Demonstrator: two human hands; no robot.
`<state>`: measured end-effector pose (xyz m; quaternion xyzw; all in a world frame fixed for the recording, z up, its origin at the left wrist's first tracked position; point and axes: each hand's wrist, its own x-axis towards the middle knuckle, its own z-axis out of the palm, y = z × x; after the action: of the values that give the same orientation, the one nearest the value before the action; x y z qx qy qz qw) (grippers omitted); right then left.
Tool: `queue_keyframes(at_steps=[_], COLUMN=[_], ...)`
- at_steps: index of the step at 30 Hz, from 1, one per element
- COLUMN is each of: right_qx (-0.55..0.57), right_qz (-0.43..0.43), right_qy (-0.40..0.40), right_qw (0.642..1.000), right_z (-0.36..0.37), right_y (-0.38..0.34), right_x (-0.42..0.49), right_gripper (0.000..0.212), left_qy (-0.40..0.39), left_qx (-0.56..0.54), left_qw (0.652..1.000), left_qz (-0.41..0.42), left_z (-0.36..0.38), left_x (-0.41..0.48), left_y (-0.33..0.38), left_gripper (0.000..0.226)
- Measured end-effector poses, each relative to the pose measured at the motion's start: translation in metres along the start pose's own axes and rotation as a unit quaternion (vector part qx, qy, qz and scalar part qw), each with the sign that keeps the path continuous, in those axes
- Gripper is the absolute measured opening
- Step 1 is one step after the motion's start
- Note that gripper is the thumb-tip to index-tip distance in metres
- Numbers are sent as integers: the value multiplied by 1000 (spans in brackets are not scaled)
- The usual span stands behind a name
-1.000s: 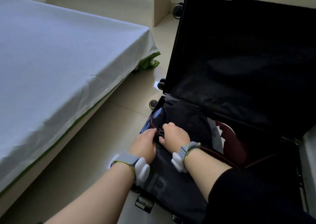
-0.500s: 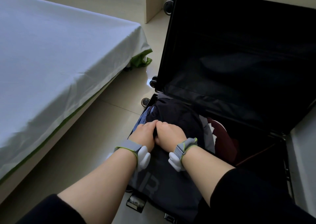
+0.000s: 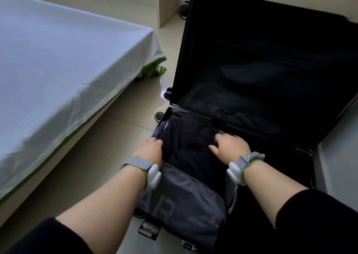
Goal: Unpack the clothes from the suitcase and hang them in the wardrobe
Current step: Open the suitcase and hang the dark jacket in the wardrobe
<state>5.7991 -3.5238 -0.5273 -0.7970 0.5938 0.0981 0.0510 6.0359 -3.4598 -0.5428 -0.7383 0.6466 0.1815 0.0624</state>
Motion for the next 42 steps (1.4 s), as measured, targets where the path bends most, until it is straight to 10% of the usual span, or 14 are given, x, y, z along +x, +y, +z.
queue_keyframes(at_steps=[6, 10, 17, 23, 27, 31, 35, 38, 42], right_qx=[32, 197, 279, 334, 398, 508, 268, 92, 154], right_qz=[76, 145, 66, -124, -191, -71, -16, 67, 204], right_qy=[45, -97, -109, 1, -59, -1, -49, -161, -148], right_qw=[996, 965, 952, 934, 895, 858, 962, 980, 955], right_z=[19, 20, 5, -16, -15, -13, 16, 48, 61], right_y=[9, -17, -43, -72, -71, -59, -23, 12, 59], right_x=[-14, -14, -13, -47, -51, -37, -17, -20, -22], right_gripper=[58, 92, 14, 25, 22, 26, 49, 44, 34], left_qy=[-25, -90, -72, -43, -38, -18, -22, -30, -67], left_qx=[66, 74, -141, -512, -522, -612, -705, -756, -772], left_qw=[995, 987, 982, 851, 837, 765, 667, 619, 612], left_qz=[-73, -113, -107, -110, -157, -201, -238, -209, -161], left_z=[3, 1, -3, -23, -18, -5, 3, -37, -53], left_x=[-5, -7, -7, 1, 5, 12, 37, 19, 13], left_y=[6, 2, 34, 58, 40, 15, -18, -9, 16], left_gripper=[31, 32, 41, 105, 35, 47, 87, 65, 51])
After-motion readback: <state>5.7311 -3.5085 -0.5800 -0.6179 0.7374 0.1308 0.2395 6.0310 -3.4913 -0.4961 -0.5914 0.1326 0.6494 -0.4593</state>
